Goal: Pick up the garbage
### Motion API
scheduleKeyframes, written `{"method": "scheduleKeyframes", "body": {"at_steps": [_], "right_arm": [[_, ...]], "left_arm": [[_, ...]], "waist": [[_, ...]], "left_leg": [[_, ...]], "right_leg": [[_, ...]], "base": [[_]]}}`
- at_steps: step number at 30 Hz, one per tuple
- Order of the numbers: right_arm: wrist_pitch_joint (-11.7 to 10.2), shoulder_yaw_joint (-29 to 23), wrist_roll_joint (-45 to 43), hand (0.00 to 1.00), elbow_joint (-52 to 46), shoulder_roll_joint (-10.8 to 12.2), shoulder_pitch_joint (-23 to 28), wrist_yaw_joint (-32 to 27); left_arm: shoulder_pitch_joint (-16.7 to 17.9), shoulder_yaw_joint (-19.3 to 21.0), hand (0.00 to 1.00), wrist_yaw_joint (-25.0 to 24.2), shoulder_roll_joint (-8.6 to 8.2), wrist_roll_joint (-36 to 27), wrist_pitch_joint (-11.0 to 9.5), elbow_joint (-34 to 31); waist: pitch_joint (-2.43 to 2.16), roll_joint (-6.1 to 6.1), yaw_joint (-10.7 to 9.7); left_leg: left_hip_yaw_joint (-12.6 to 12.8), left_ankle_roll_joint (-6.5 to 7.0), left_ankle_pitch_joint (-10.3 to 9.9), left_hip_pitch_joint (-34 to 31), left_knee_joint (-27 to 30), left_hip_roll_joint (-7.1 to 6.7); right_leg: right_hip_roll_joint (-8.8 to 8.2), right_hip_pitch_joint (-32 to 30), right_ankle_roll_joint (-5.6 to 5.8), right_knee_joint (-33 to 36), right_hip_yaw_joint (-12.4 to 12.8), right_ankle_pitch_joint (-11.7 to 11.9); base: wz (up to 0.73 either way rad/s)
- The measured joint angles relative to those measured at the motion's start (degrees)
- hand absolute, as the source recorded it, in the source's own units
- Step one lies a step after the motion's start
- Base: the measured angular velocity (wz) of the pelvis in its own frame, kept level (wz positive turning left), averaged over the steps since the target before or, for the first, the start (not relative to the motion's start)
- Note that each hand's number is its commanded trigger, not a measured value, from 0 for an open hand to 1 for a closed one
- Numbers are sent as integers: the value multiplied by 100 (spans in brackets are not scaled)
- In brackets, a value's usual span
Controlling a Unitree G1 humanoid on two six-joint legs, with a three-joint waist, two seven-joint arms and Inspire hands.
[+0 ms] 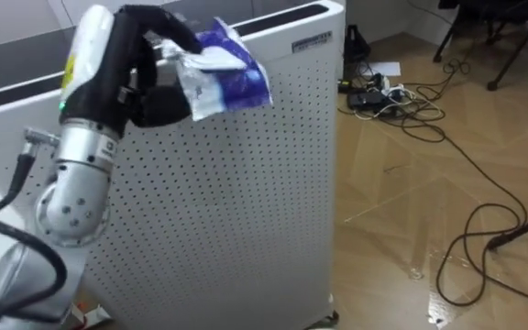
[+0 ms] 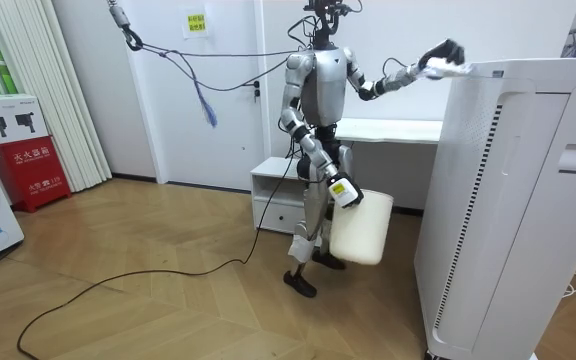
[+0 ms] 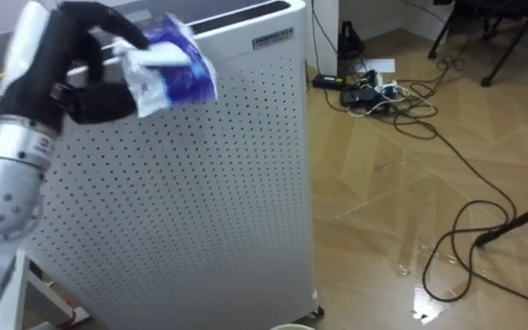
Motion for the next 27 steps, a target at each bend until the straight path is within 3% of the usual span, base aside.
{"method": "scheduleKeyframes", "body": {"at_steps": [2,6,9,11,14,19,21,23,27], "right_arm": [[-95,131,221,100,-2,43,-180,-70],[-256,262,504,100,-6,57,-430,-194],[-351,362,635,100,-138,28,-526,-356],[-387,409,716,100,-173,46,-629,-355],[-557,464,813,100,14,51,-825,-342],[-695,513,850,100,519,46,-1208,-321],[-728,514,871,100,807,71,-1420,-349],[-747,515,873,100,1114,82,-1640,-402],[-811,523,897,100,1378,62,-1739,-507]], "left_arm": [[470,-223,100,-305,-86,-465,-9,-352],[691,-336,100,-677,-164,-580,-60,-432],[863,-386,100,-800,-165,-758,-285,-433],[1192,-414,100,-956,-175,-967,-493,-264],[1454,-524,100,-1127,-181,-1013,-529,260],[1561,-686,100,-1355,-182,-1012,-549,923],[1559,-722,100,-1384,-196,-1013,-696,1315],[1593,-744,100,-1398,-260,-1005,-701,1787],[1602,-891,100,-1400,-387,-998,-715,2042]], "waist": [[5,-40,85],[7,-60,176],[18,-91,345],[28,-148,382],[61,-228,375],[82,-270,414],[82,-270,423],[84,-272,455],[93,-279,547]], "left_leg": [[-22,-8,-4,-137,39,26],[-138,-14,0,-342,141,30],[-146,-18,6,-425,151,32],[-178,-20,7,-473,166,34],[-272,-21,7,-590,231,35],[-492,-19,11,-1143,488,34],[-542,-17,38,-1296,518,28],[-558,-14,61,-1446,531,25],[-670,-14,67,-1630,586,10]], "right_leg": [[14,-104,-30,-5,-80,19],[16,-224,-42,20,-187,27],[15,-341,-44,100,-206,26],[5,-372,-44,109,-323,26],[-4,-417,-48,112,-479,28],[-6,-796,-61,204,-705,36],[-21,-930,-70,229,-782,41],[-29,-1097,-71,296,-824,41],[-34,-1201,-72,293,-939,41]], "base": [[6],[14],[1],[6],[16],[25],[14],[4],[14]]}}
